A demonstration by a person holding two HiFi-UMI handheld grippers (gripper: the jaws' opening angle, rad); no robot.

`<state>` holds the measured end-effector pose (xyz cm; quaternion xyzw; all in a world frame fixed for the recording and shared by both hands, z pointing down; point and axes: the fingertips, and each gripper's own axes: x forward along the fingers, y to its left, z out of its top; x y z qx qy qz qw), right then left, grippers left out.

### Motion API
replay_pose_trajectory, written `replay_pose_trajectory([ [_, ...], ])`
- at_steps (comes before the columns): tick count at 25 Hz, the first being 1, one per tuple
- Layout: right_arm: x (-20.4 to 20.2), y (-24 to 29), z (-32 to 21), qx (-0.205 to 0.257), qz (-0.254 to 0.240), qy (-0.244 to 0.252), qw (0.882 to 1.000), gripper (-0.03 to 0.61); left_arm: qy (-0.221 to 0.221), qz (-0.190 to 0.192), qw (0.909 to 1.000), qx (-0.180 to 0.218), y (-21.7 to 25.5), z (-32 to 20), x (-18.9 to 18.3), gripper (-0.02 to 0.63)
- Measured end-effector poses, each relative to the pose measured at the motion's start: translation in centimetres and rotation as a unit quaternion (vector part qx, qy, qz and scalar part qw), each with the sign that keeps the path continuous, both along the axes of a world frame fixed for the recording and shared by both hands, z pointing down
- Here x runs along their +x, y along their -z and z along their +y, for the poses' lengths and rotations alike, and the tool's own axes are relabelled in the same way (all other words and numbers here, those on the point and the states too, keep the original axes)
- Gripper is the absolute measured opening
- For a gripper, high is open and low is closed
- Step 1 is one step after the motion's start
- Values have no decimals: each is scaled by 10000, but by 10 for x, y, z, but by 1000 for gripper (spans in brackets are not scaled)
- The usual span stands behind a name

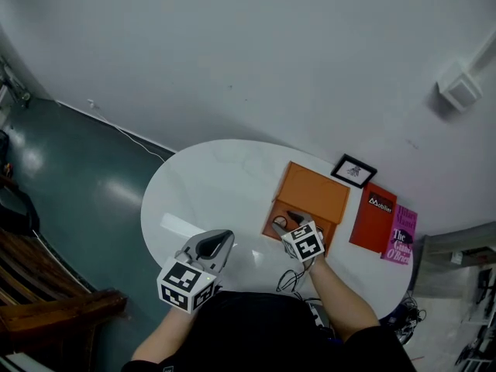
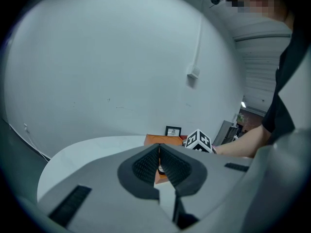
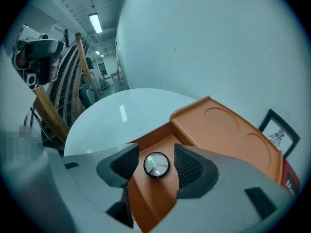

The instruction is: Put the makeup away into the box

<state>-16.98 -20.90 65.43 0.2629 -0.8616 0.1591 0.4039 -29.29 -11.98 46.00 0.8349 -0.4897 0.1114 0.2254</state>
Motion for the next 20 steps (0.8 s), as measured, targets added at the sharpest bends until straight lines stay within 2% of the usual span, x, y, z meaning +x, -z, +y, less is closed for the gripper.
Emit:
replay_pose_trajectory([
  [5, 11, 48, 12, 590, -214, -187, 9979, 235, -180, 135, 9997, 73, 0, 13, 0, 14],
  [11, 46, 115, 26, 988, -753, -892, 9882, 207, -724, 286, 9968, 195, 6, 13, 18, 14],
  [15, 71, 154, 33, 1252, -1086, -1269, 9780, 173, -961, 296, 9940, 434, 23, 8, 35, 14],
  [20, 99, 209, 34, 1747, -1634, -1488, 9595, 113, -1067, 89, 9923, 621, 40, 6, 50, 14],
])
